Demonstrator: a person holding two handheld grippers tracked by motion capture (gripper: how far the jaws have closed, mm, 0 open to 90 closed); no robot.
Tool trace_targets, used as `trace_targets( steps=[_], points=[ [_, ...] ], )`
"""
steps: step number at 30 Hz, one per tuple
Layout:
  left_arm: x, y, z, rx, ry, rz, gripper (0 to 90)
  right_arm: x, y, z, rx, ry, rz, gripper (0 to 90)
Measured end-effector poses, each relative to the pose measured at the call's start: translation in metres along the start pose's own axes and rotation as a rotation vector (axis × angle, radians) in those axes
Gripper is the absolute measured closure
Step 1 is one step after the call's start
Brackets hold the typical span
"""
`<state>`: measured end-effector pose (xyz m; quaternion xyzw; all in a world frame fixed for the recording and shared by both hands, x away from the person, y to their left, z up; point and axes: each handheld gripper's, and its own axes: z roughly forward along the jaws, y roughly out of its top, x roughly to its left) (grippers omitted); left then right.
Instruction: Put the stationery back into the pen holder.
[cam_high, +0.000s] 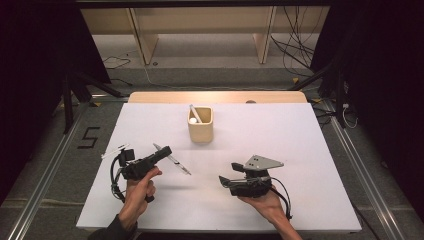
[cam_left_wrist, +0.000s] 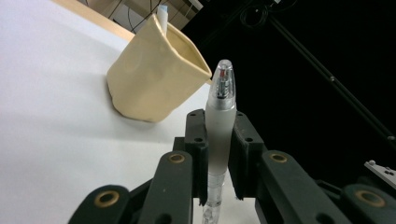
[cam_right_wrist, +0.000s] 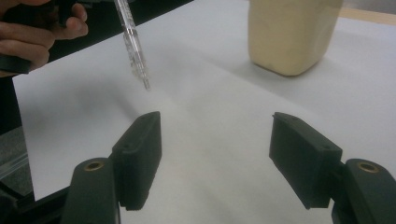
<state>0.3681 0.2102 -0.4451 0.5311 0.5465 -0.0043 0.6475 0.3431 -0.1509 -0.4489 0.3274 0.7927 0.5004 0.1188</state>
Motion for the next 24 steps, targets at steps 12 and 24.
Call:
trace_targets(
  steps=[12, 24],
  points=[
    [-0.022, 0.027, 0.020, -0.010, 0.011, 0.103, 79.5, -0.014, -0.011, -0.022, -0.021, -0.042, 0.030, 32.2],
    [-0.030, 0.048, 0.031, -0.039, 0.021, 0.145, 79.5, -0.024, -0.023, -0.045, -0.048, -0.072, 0.040, 29.7]
  ],
)
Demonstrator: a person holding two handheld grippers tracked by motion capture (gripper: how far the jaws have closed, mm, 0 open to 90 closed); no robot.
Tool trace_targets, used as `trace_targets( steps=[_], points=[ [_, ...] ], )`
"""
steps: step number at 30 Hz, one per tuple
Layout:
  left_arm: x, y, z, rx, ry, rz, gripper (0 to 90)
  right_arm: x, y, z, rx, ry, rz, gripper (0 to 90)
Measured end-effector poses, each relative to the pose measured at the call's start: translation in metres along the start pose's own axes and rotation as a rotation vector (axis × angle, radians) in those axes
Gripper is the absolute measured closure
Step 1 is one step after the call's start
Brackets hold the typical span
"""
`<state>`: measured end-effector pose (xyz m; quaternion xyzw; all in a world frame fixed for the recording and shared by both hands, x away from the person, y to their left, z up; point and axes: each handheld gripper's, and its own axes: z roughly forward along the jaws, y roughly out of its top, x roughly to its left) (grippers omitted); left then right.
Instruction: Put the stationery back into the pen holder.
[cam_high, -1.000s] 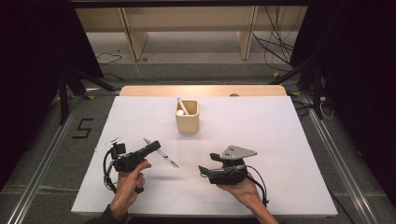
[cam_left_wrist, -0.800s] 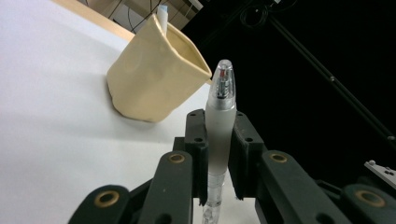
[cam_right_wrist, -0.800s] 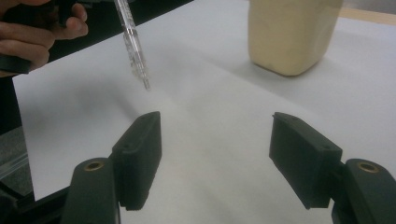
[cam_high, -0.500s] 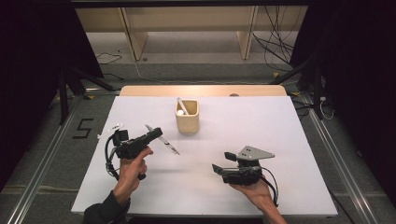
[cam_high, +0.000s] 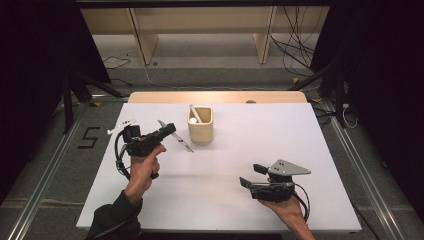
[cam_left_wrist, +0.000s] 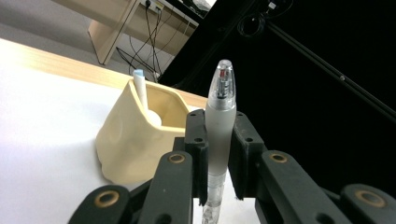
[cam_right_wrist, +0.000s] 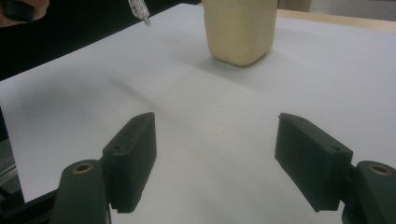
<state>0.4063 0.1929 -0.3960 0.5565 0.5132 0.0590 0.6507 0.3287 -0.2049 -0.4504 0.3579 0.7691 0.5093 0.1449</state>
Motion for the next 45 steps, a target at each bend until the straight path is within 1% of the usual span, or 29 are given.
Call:
trace_targets(
  steps=[5, 7, 9, 13, 18, 24, 28, 33, 39, 42, 45],
  points=[
    [0.000, 0.008, 0.008, -0.004, 0.010, 0.024, 79.5, -0.003, -0.006, -0.008, -0.008, -0.013, 0.005, 28.7],
    [-0.001, 0.011, 0.011, -0.004, 0.019, 0.039, 79.5, -0.003, -0.008, -0.010, -0.009, -0.015, 0.010, 28.3],
    [-0.002, 0.014, 0.014, -0.006, 0.024, 0.050, 79.5, -0.003, -0.009, -0.012, -0.011, -0.019, 0.006, 27.7],
    [-0.003, 0.021, 0.022, -0.007, 0.036, 0.071, 79.5, -0.003, -0.012, -0.015, -0.013, -0.024, 0.008, 27.2],
    [-0.003, 0.028, 0.032, -0.002, 0.050, 0.086, 79.5, -0.003, -0.014, -0.018, -0.016, -0.026, 0.008, 26.8],
    [-0.007, 0.036, 0.044, -0.014, 0.057, 0.096, 79.5, -0.001, -0.016, -0.019, -0.012, -0.022, 0.011, 26.6],
    [-0.011, 0.045, 0.052, -0.020, 0.064, 0.107, 79.5, -0.001, -0.016, -0.019, -0.015, -0.021, 0.009, 26.6],
    [-0.016, 0.057, 0.065, -0.039, 0.080, 0.123, 79.5, 0.000, -0.017, -0.019, -0.009, -0.014, 0.011, 26.4],
    [-0.014, 0.063, 0.080, -0.035, 0.117, 0.143, 79.5, 0.000, -0.017, -0.020, -0.010, -0.012, 0.011, 26.2],
    [-0.012, 0.065, 0.087, -0.040, 0.130, 0.141, 79.5, 0.000, -0.017, -0.020, -0.013, -0.012, 0.013, 26.0],
    [-0.009, 0.065, 0.094, -0.034, 0.146, 0.141, 79.5, 0.001, -0.017, -0.020, -0.012, -0.012, 0.012, 25.6]
  ],
)
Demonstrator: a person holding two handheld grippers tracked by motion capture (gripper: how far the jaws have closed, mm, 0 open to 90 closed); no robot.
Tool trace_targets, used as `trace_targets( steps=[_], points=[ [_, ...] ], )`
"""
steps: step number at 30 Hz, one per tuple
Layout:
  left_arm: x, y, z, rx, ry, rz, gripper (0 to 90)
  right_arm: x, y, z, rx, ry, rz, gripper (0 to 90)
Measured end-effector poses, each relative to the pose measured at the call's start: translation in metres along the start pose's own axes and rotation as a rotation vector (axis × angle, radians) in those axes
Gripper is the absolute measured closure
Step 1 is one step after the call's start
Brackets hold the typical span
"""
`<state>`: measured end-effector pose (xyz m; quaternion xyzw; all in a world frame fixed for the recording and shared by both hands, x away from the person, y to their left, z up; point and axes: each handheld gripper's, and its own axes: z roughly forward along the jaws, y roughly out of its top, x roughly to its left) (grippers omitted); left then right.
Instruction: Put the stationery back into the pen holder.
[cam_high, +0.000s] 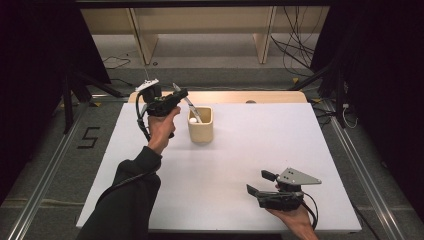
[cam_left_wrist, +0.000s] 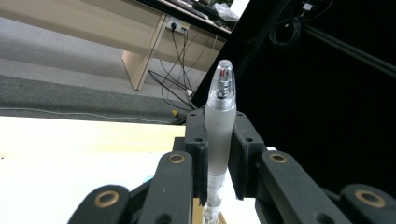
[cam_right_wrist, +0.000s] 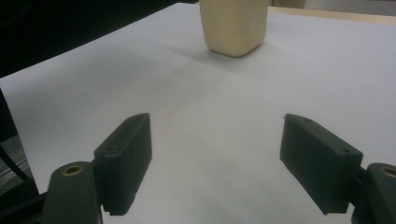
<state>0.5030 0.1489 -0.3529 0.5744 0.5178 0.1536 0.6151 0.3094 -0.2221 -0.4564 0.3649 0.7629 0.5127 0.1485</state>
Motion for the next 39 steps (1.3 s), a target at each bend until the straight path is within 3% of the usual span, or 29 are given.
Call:
trace_targets(
  steps=[5, 16, 39],
  points=[
    [0.000, -0.001, 0.009, 0.013, 0.024, 0.014, 79.5, 0.000, 0.000, -0.001, -0.003, 0.000, 0.001, 25.6],
    [-0.001, -0.011, 0.025, 0.049, 0.034, 0.013, 79.4, 0.001, -0.001, -0.001, 0.000, 0.003, -0.007, 25.5],
    [-0.006, -0.026, 0.041, 0.121, 0.032, 0.039, 79.0, 0.002, -0.001, 0.000, 0.004, 0.008, -0.008, 25.6]
  ],
)
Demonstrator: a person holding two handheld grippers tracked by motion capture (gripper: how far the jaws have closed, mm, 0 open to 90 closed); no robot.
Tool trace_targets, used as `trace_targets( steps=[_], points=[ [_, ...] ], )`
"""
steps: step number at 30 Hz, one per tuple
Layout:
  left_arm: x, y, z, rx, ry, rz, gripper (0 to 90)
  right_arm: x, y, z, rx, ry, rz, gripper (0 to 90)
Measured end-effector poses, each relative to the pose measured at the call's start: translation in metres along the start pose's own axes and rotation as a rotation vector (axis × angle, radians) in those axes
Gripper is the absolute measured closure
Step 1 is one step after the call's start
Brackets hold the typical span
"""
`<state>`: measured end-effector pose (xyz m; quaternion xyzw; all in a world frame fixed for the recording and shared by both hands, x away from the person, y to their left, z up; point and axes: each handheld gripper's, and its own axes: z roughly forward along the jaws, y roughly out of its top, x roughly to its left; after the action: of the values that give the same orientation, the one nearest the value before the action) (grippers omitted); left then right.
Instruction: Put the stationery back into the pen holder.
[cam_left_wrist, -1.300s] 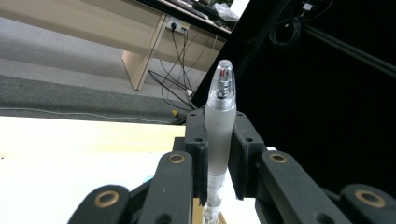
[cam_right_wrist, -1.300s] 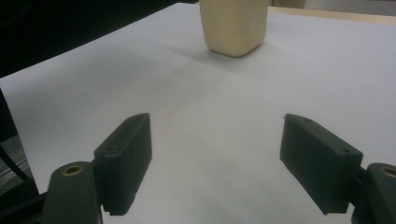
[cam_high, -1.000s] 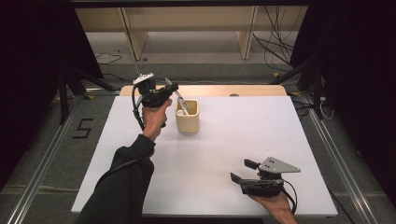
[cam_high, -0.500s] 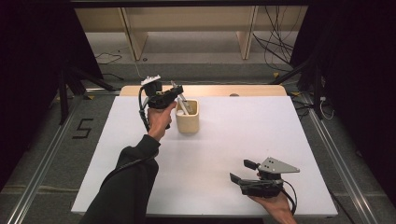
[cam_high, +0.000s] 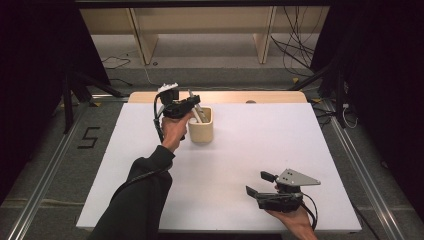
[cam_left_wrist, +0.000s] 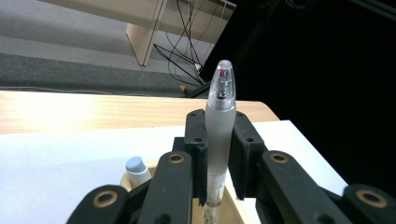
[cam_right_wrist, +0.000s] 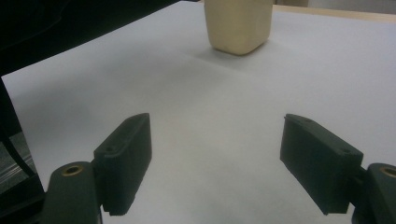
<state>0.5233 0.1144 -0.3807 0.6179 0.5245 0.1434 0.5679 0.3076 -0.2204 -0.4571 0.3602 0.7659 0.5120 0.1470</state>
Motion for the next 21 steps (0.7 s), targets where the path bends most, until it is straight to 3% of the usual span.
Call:
trace_targets(
  steps=[7, 14, 21],
  points=[
    [0.001, -0.003, 0.002, 0.032, 0.013, -0.012, 76.8, 0.000, 0.000, 0.000, 0.000, 0.000, 0.000, 25.7],
    [0.000, 0.003, -0.006, 0.047, 0.035, -0.014, 43.3, 0.000, 0.000, 0.001, 0.003, 0.001, -0.002, 25.7],
    [0.004, 0.011, -0.020, 0.050, 0.058, -0.020, 35.3, 0.001, 0.000, 0.002, 0.006, 0.002, 0.004, 25.7]
  ],
)
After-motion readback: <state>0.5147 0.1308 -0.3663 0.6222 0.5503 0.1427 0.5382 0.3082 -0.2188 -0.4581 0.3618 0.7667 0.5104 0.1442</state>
